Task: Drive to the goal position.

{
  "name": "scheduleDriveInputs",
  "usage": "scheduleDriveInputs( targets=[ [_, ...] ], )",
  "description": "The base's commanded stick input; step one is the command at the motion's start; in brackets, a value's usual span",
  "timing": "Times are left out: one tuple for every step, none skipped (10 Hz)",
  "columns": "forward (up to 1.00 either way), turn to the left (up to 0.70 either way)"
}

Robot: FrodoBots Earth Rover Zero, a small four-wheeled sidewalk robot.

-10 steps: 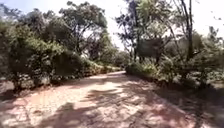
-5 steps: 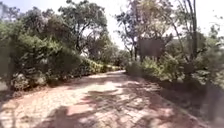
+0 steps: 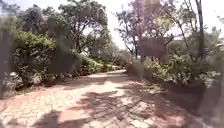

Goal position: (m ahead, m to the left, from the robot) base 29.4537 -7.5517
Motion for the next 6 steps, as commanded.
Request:
scheduleDriveInputs(
  targets=[
    [0.5, 0.0],
    [0.5, 0.0],
    [0.5, 0.0],
    [0.5, 0.0],
    [0.5, 0.0],
    [0.5, 0.0]
  ],
)
